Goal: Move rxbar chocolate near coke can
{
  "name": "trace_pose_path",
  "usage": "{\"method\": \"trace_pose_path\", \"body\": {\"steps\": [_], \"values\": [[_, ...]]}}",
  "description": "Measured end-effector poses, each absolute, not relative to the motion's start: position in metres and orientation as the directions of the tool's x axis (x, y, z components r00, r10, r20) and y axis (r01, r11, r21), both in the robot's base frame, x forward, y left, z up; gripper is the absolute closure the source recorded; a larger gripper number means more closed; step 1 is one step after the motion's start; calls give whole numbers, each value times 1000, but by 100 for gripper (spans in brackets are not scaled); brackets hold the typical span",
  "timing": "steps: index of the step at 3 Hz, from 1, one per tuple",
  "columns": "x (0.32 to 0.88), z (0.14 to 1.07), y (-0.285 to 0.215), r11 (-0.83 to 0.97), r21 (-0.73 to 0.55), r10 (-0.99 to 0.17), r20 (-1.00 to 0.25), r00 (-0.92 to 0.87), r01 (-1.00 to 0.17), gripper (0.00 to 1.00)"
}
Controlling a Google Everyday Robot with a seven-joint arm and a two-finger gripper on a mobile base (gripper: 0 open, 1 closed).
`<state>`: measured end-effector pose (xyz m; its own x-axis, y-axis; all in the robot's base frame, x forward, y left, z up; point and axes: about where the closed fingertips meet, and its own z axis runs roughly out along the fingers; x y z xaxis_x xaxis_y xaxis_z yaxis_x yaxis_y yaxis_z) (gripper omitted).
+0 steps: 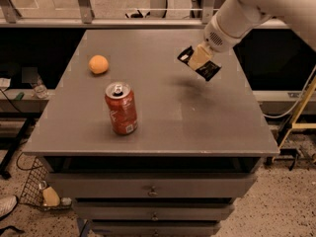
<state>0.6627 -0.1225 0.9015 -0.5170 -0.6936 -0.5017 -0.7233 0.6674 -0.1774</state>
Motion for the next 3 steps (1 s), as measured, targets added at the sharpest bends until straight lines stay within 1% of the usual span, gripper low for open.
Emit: {"method": "trace_pose_path", "body": {"steps": [1, 2, 3], "values": [[626, 925, -110, 536, -235, -779, -509, -367, -811, 100], [592, 929, -82, 326, -236, -844, -509, -170, -915, 100], [594, 929, -83, 291, -266, -860, -494, -129, -919, 100]]}}
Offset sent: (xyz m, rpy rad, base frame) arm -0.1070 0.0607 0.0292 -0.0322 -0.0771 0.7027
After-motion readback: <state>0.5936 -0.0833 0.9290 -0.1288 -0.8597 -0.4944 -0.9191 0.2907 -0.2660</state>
